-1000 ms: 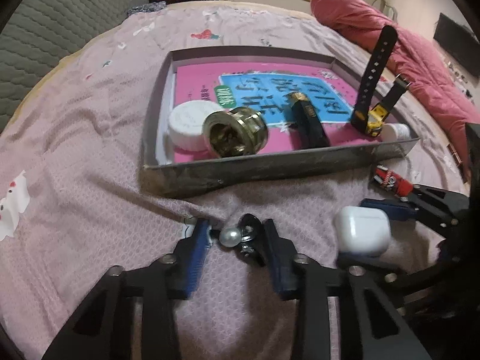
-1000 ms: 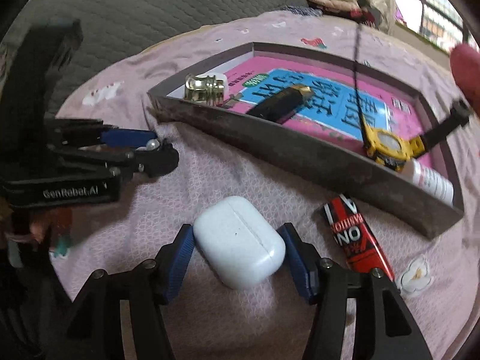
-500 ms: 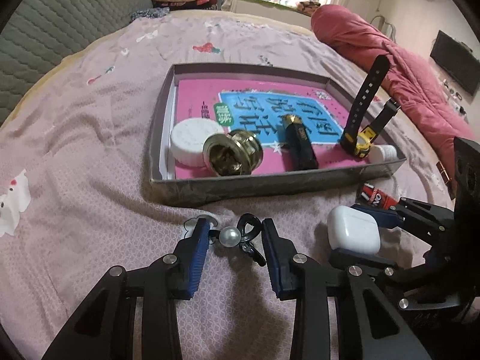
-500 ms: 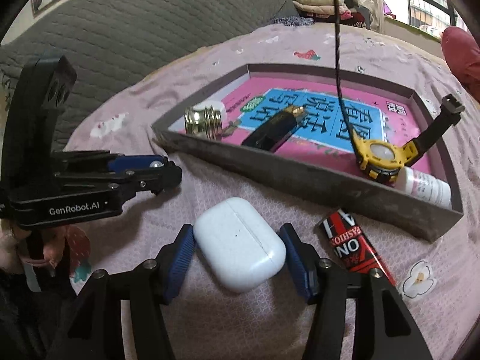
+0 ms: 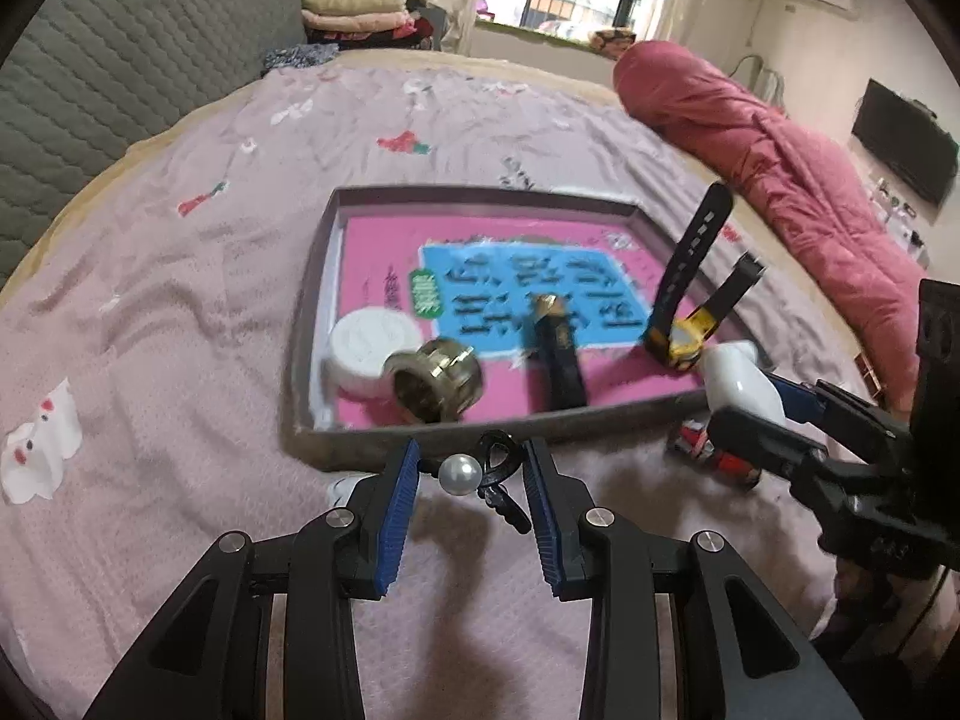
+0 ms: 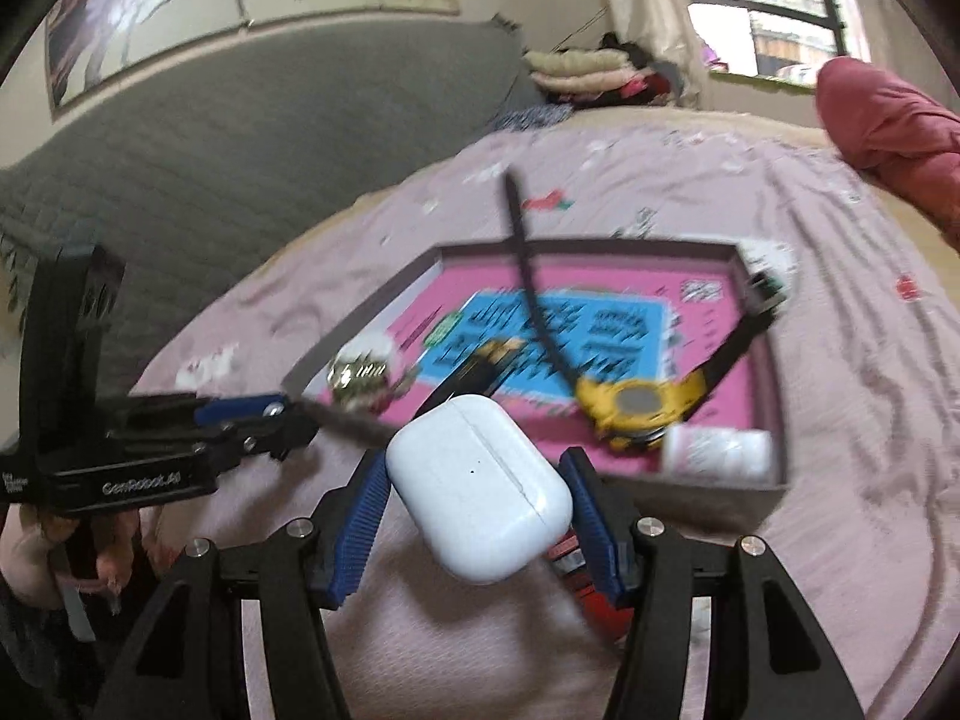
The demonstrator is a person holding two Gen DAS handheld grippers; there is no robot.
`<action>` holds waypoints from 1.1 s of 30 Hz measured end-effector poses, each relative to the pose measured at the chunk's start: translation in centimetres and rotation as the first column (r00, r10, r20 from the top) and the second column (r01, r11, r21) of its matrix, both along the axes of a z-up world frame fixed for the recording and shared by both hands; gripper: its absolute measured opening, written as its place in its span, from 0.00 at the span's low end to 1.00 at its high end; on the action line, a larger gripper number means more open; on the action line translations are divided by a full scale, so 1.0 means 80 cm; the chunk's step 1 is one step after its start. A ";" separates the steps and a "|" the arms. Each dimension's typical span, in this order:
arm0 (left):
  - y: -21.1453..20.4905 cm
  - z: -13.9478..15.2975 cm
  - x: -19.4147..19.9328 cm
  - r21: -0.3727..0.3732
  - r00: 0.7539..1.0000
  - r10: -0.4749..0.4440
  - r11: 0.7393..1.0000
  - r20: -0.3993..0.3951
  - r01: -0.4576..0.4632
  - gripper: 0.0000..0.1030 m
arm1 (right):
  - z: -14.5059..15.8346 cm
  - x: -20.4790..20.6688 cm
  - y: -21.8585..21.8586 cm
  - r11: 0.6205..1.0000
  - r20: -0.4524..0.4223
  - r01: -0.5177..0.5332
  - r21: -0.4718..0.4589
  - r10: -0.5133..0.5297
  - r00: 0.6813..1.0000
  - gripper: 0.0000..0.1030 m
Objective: Organize rigid objects
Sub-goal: 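Carry the earbud case and the pearl earring over the tray with both tools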
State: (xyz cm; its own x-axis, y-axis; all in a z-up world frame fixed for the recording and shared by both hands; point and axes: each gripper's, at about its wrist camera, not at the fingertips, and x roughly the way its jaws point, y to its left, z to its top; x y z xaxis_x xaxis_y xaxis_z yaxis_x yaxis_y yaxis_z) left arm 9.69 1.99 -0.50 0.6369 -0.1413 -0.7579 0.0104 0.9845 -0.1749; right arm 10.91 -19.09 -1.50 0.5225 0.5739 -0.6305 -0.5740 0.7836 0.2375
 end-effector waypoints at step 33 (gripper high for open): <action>-0.023 0.023 0.077 0.038 0.999 0.014 0.999 0.036 -0.016 0.36 | 0.016 0.042 -0.026 0.983 0.102 0.184 -0.017 -0.182 0.978 0.57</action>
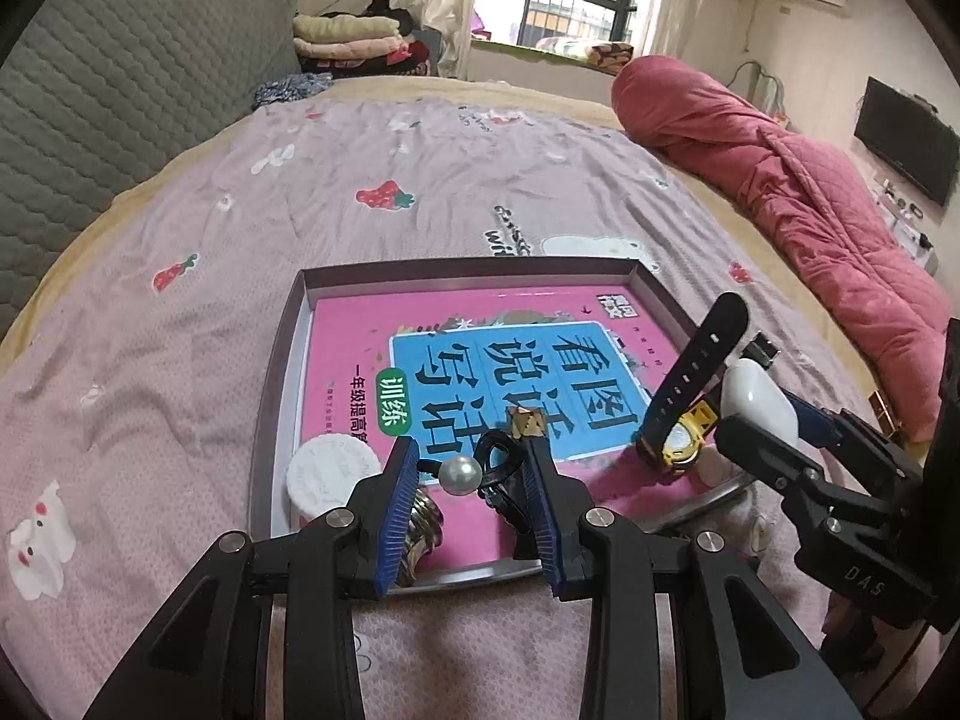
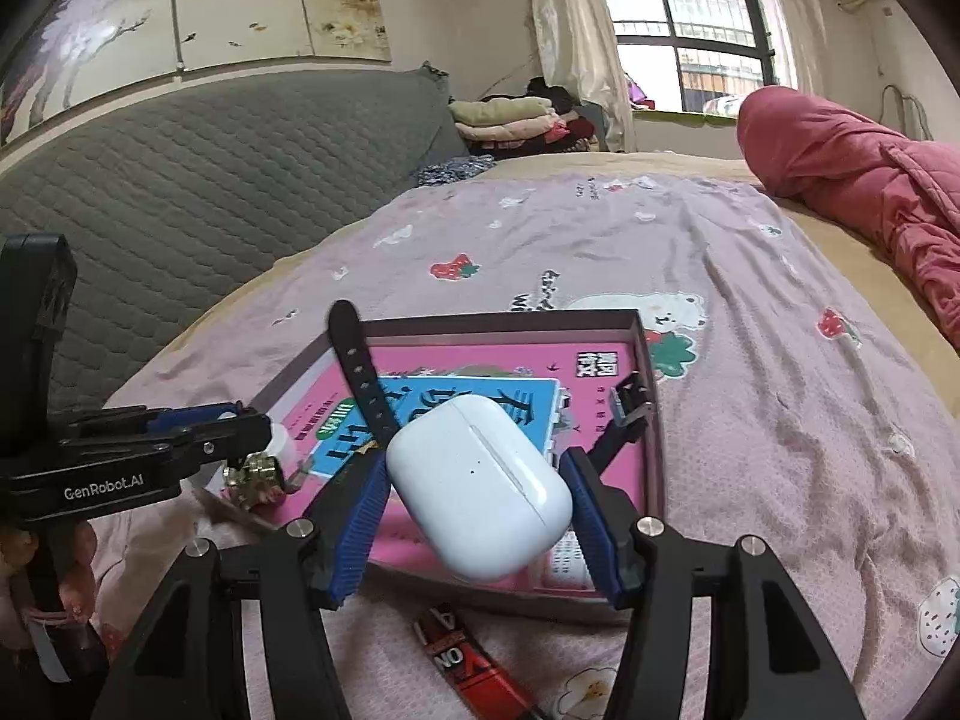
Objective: Organize rigid objects
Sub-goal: 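Carry the earbud case and the pearl earring over the tray with both tools, then lower the earbud case into the tray with the right tool while the left tool lowers the earring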
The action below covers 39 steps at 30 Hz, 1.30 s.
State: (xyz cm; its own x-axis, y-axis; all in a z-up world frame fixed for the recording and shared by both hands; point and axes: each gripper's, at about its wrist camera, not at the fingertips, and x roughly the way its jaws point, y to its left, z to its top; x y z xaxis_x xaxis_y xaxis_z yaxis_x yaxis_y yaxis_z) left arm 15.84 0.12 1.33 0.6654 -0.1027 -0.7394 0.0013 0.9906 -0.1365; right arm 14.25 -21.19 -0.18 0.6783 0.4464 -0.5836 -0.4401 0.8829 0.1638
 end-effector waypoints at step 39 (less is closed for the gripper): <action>-0.017 -0.046 0.027 0.007 0.999 -0.019 1.000 -0.050 0.019 0.36 | -0.033 0.012 0.028 0.992 -0.037 -0.019 -0.127 0.014 0.999 0.57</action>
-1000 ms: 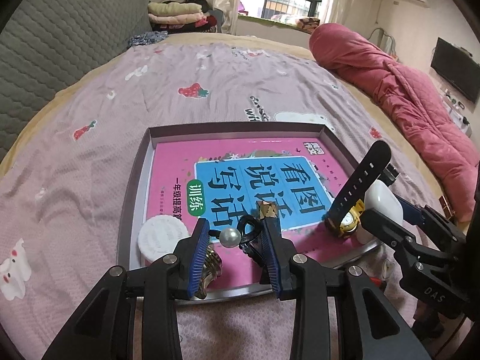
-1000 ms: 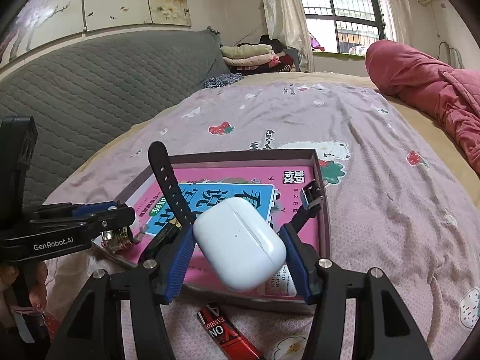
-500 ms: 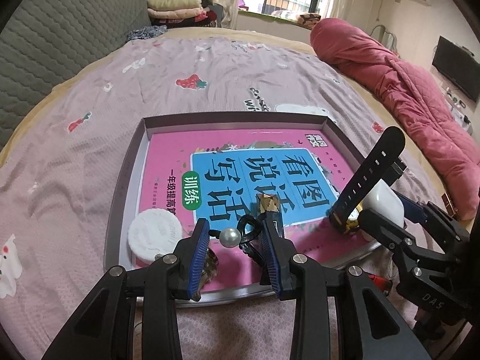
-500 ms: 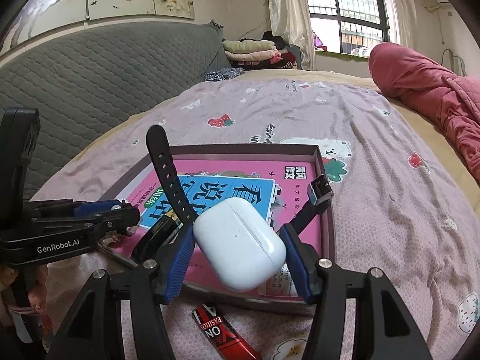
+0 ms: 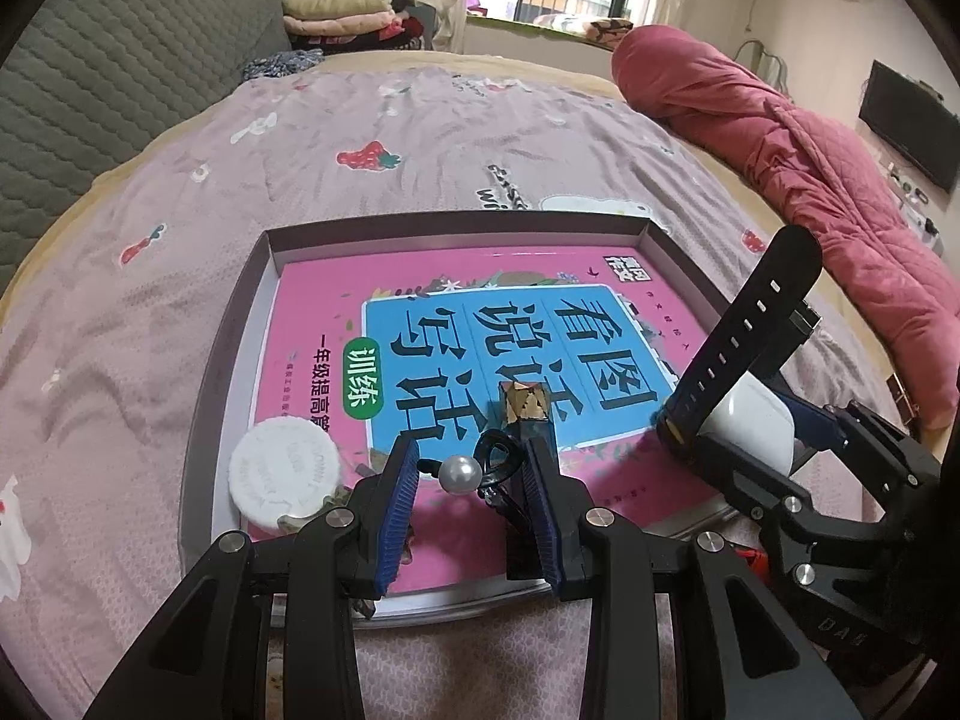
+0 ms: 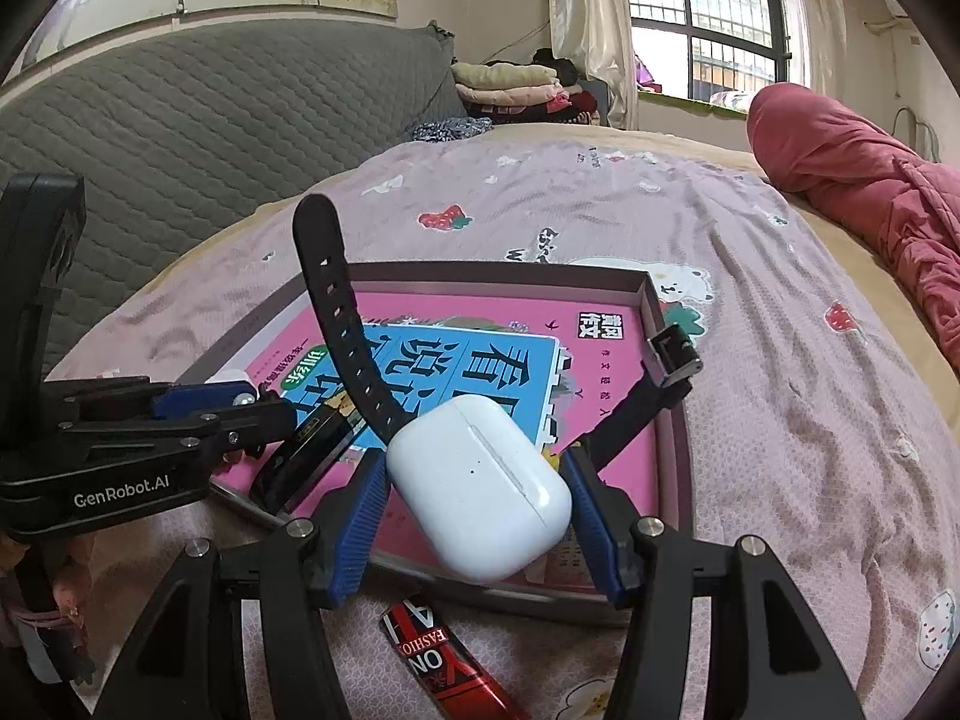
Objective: Organize rigid objects
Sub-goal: 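Lower the earbud case into the tray with the right tool while the left tool lowers the earring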
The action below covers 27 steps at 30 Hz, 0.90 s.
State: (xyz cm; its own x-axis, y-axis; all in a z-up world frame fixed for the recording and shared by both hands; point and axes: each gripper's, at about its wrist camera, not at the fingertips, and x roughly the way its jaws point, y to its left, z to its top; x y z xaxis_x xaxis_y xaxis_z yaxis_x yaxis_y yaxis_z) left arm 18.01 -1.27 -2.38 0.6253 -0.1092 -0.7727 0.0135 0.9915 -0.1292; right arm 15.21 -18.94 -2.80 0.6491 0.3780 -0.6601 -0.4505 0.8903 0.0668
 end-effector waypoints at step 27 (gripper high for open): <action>0.012 -0.008 0.014 -0.034 0.999 0.032 0.999 0.004 -0.032 0.36 | -0.003 -0.003 0.005 0.999 0.021 0.000 -0.033 0.000 1.000 0.57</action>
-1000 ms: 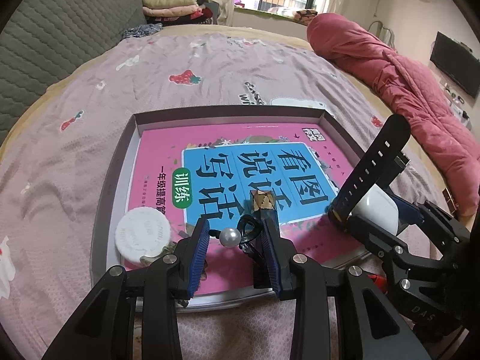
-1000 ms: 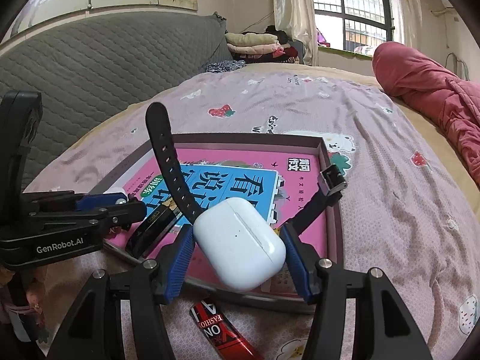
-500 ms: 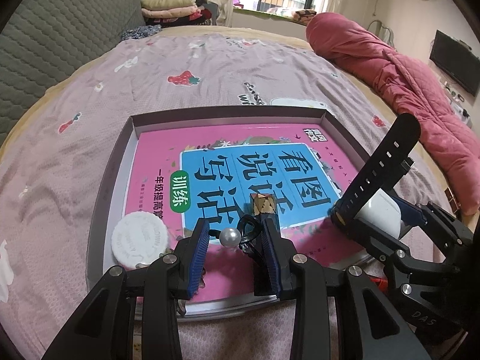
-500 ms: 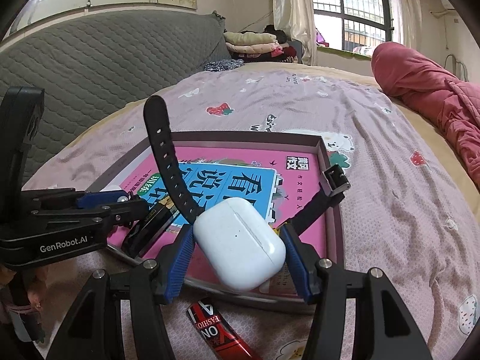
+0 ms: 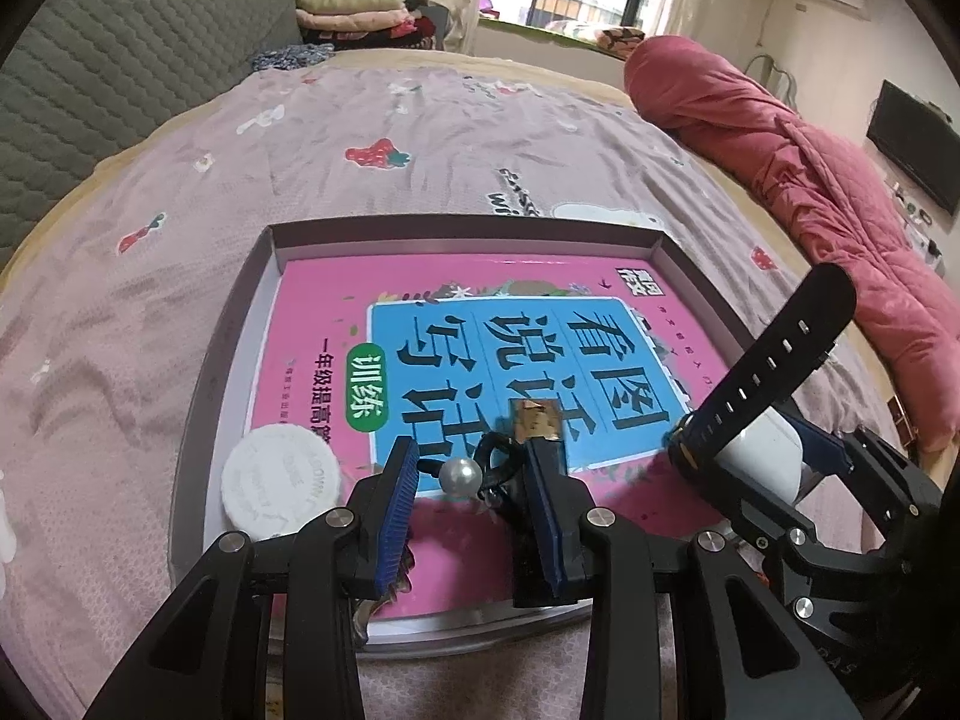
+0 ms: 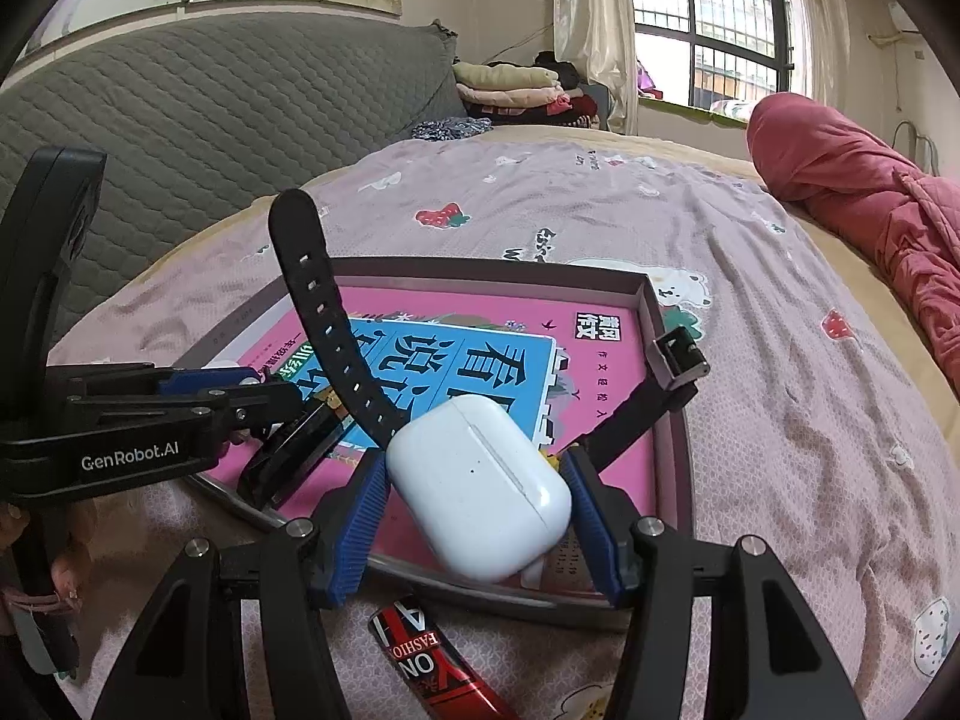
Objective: Organize rigid objects
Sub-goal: 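Lower the earbud case into the tray with the right tool while the left tool lowers the earring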
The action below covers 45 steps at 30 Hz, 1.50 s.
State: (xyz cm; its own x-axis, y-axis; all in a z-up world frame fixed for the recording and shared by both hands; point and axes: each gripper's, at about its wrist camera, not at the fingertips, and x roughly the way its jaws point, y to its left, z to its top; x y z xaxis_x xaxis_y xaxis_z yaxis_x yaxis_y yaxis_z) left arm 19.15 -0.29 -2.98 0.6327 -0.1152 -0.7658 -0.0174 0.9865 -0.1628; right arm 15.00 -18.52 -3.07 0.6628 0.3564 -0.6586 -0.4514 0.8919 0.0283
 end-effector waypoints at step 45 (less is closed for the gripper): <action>0.007 0.032 -0.028 0.001 0.999 0.038 0.999 0.033 -0.038 0.61 | 0.033 -0.011 -0.019 0.997 0.092 0.017 0.074 -0.024 0.995 0.58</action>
